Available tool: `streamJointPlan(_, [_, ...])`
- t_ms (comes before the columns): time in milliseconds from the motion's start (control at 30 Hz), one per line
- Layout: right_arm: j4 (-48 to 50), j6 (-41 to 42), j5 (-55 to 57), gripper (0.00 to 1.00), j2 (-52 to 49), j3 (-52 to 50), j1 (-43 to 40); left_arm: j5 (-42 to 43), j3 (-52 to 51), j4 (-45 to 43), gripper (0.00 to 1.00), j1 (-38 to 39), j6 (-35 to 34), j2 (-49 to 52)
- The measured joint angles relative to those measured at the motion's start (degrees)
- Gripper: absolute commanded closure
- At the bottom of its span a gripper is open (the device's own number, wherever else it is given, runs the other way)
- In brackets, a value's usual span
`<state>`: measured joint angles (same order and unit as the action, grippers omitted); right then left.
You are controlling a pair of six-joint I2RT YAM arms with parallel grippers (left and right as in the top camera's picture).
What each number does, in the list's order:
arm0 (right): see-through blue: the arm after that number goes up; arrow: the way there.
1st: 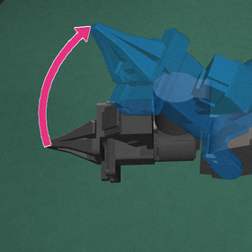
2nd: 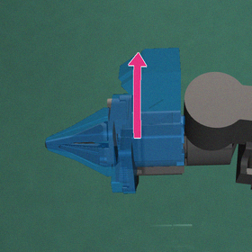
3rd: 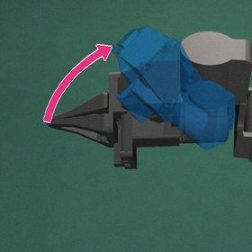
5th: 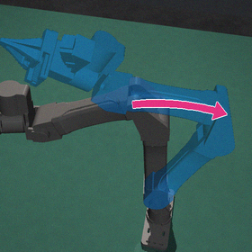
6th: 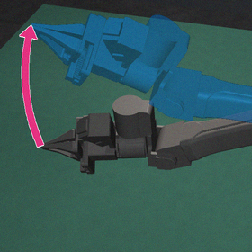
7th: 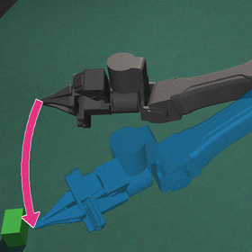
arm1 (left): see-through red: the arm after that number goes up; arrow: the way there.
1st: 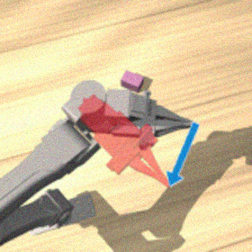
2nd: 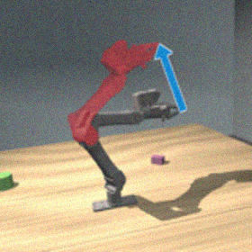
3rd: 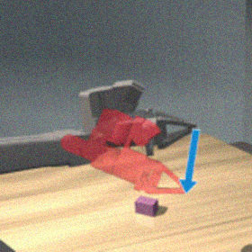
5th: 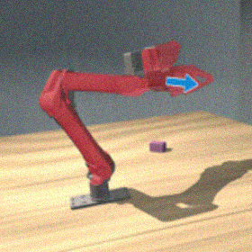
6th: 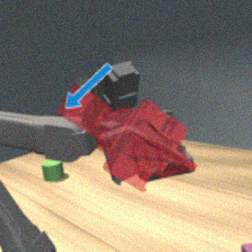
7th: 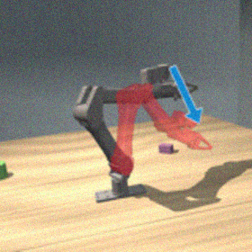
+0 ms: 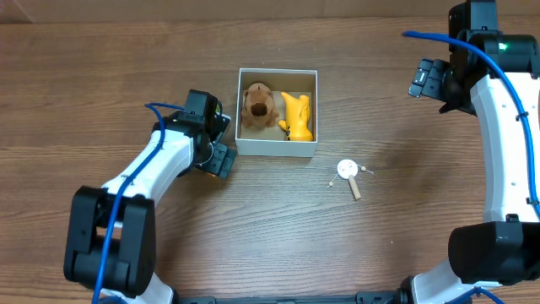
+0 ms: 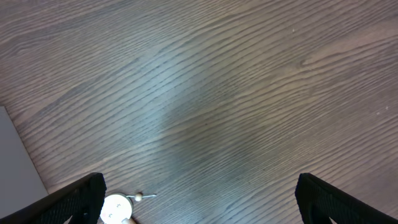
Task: Pack container
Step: 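Move the left gripper to the Rubik's cube and grasp it, then lift the cube with the left gripper and release it into box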
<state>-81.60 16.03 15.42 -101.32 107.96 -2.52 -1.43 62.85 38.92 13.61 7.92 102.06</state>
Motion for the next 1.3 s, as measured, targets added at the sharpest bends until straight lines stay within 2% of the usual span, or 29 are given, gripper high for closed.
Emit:
streamJointPlan(100, [-0.02,0.0,-0.02,0.0,0.0,0.0,0.0,0.04,-0.39,-0.13,0.21,0.0,0.02,0.81])
streamJointPlan(333, [-0.04,0.0,0.0,0.0,0.0,0.0,0.0,0.39,-0.48,-1.27,0.26,0.0,0.24,0.83])
streamJointPlan(533, [-0.04,0.02,0.0,0.0,0.0,0.0,0.0,0.42,-0.48,-1.9,0.43,0.0,0.26,0.83])
streamJointPlan(700, [-0.02,0.0,-0.02,0.0,0.0,0.0,0.0,0.44,-0.48,-1.92,0.53,0.0,0.72,0.83])
streamJointPlan(1000, [-0.02,0.02,0.0,0.0,0.0,0.0,0.0,0.57,-0.22,-1.14,0.53,0.0,0.87,0.83])
streamJointPlan(1133, [0.0,0.0,0.0,0.0,0.0,0.0,0.0,0.59,2.84,4.48,0.51,0.0,0.87,0.9])
streamJointPlan(1300, [0.02,0.0,-0.02,0.0,0.0,0.0,0.0,0.59,12.98,13.57,0.48,0.0,0.85,1.14])
